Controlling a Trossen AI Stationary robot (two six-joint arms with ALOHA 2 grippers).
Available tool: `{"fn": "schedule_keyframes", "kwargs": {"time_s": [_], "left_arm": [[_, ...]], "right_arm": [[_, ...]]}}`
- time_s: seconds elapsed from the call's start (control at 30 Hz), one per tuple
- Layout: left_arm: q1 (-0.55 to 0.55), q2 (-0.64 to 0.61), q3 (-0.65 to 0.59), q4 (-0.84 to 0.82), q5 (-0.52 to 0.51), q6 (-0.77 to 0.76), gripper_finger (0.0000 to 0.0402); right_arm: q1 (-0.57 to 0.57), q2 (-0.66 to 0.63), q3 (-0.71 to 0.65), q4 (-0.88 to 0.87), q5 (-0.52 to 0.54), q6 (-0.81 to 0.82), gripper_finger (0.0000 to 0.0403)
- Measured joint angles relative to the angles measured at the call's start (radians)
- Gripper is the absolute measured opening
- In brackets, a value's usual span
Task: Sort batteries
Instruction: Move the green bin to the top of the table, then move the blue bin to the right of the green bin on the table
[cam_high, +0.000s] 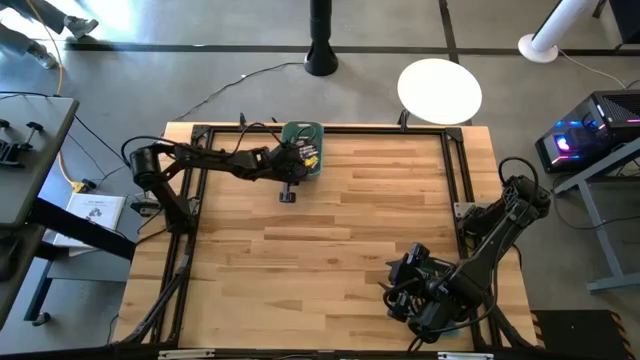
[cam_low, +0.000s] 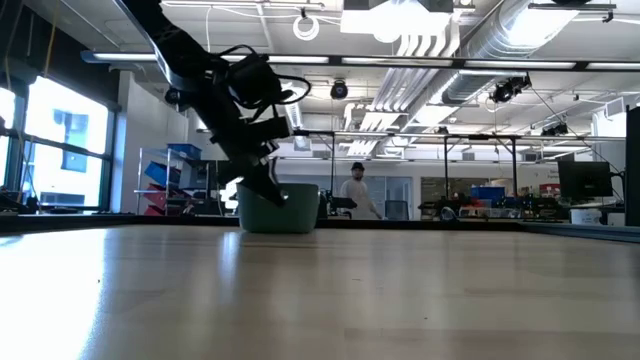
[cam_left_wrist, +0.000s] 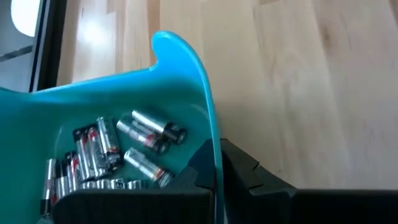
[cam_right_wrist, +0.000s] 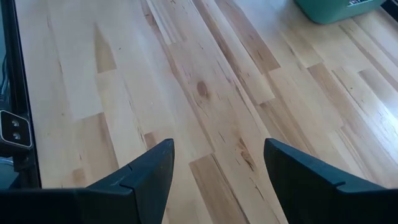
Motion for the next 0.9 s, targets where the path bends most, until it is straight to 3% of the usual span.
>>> {"fn": "schedule_keyframes", "kwargs": {"time_s": [0.3,0.57,0.73,0.9], "left_arm": [[0.013,-0.001,0.007,-0.020,-0.058,0.002,0.0027],[0.014,-0.030,0.008,-0.023,-0.061,-0.071,0.0129],[0.014,-0.118,0.008,-0.043,-0.060,-0.134,0.0184],[0.003,-0.272,0.008,-0.083,-0.059,-0.182,0.0199]], "right_arm": [[0.001,0.000,0.000,0.007,-0.015,0.003,0.0243],[0.016,0.000,0.000,0.011,-0.015,0.000,0.0243],[0.062,0.000,0.000,0.010,0.010,0.014,0.0243],[0.123,0.000,0.000,0.013,-0.020,0.061,0.0243]]}}
